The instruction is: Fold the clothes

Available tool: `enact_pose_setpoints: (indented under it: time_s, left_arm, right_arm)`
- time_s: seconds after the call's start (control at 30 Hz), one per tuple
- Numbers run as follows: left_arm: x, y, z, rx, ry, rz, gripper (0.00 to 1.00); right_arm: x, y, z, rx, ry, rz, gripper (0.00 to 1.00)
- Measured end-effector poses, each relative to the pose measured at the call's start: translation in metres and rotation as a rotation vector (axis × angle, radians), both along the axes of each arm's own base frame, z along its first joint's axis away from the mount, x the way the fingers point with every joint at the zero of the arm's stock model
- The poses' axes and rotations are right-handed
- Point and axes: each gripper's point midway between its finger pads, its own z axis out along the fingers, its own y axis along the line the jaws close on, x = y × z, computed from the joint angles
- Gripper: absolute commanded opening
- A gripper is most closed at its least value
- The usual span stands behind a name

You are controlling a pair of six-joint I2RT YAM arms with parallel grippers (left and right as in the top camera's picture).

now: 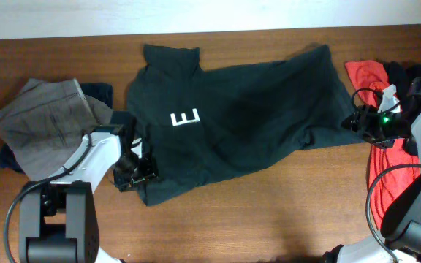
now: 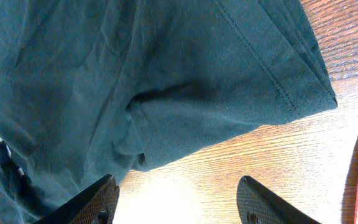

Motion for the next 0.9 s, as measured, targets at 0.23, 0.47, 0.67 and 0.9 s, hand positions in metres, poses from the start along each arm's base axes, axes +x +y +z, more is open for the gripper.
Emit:
enact_pose_setpoints:
  time_s: [0.23,0.47,0.67,0.9]
  left_arm:
    - [0.008,0.003,-0.005,-0.005,-0.033,0.045,0.22]
    - [0.007,0.007,-0.009,-0.012,-0.020,0.055,0.00]
    - [0.010,0.050,-0.009,-0.028,-0.027,0.191,0.00]
    - [0.010,0.098,-0.007,-0.068,-0.056,0.348,0.00]
  right_arm:
    - [-0.001,0.001,0.000,0.001,0.004,0.004,0.65]
    - [-0.002,0.002,0.000,0.002,0.003,0.018,0.67]
    - [-0.003,0.002,0.000,-0.001,0.002,0.032,0.69]
    - [-0.009,0.000,-0.004,-0.021,0.031,0.035,0.60]
